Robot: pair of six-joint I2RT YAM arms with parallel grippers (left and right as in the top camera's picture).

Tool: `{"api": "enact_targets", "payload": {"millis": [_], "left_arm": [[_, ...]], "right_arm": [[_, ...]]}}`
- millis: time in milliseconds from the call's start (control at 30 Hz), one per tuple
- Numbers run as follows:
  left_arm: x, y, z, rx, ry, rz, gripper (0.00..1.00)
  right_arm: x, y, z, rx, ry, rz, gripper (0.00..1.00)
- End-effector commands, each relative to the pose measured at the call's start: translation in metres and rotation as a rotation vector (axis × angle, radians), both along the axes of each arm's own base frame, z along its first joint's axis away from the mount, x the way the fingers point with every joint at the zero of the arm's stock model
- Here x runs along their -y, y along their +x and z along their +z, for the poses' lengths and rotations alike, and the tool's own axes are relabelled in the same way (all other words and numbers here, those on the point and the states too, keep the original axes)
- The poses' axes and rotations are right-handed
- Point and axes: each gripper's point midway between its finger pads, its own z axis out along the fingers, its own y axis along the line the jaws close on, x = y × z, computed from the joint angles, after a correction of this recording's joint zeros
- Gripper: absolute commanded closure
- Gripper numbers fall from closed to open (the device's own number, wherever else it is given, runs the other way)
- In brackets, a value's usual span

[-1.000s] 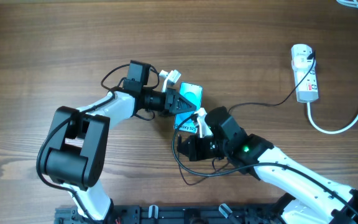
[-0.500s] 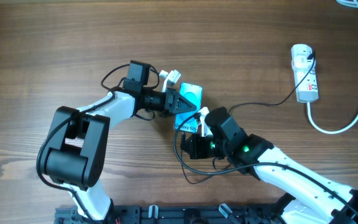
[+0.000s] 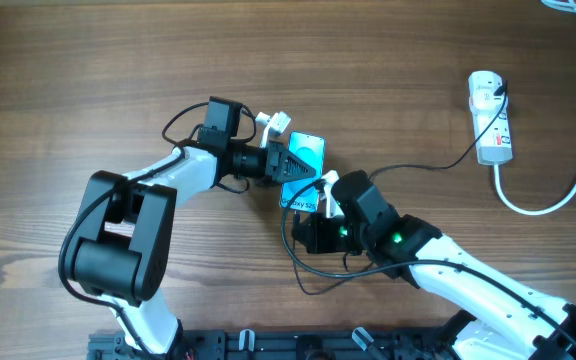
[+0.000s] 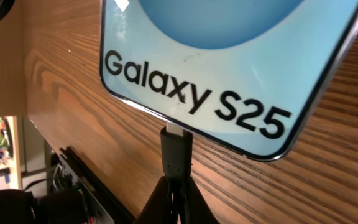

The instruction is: Plug charger to phone and switch on socket

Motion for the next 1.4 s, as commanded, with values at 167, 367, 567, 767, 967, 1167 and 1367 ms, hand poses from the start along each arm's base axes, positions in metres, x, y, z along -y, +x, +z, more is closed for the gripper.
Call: {"api": "enact_targets", "payload": {"millis": [167, 367, 567, 767, 967, 1167, 1367], "left_arm": [[0.004, -0.005, 0.004, 0.004, -0.027, -0.029, 0.96], [0.003, -0.005, 0.003, 0.002, -0.026, -0.029, 0.96], [0.003, -0.006, 0.003, 0.000, -0.026, -0.029, 0.96], [0.003, -0.006, 0.003, -0.006, -0.024, -0.029, 0.96], [0.003, -0.006, 0.003, -0.007, -0.024, -0.029, 0.96], [0.003, -0.008, 0.004, -0.013, -0.033, -0.035, 0.96], [0.003, -0.008, 0.004, -0.013, -0.033, -0.035, 0.96]], "right_arm": [[0.000, 0.023, 0.013, -0.015, 0.038, -0.120, 0.96], [-0.004, 0.039, 0.030, 0.033, 0.047, -0.153, 0.95], [0.003, 0.059, 0.034, 0.124, 0.020, -0.223, 0.96], [0.011, 0.073, 0.039, 0.135, 0.034, -0.289, 0.96], [0.016, 0.086, 0.044, 0.190, 0.030, -0.336, 0.95], [0.023, 0.097, 0.047, 0.234, 0.012, -0.396, 0.95], [0.019, 0.094, 0.049, 0.233, 0.025, -0.364, 0.50]]}}
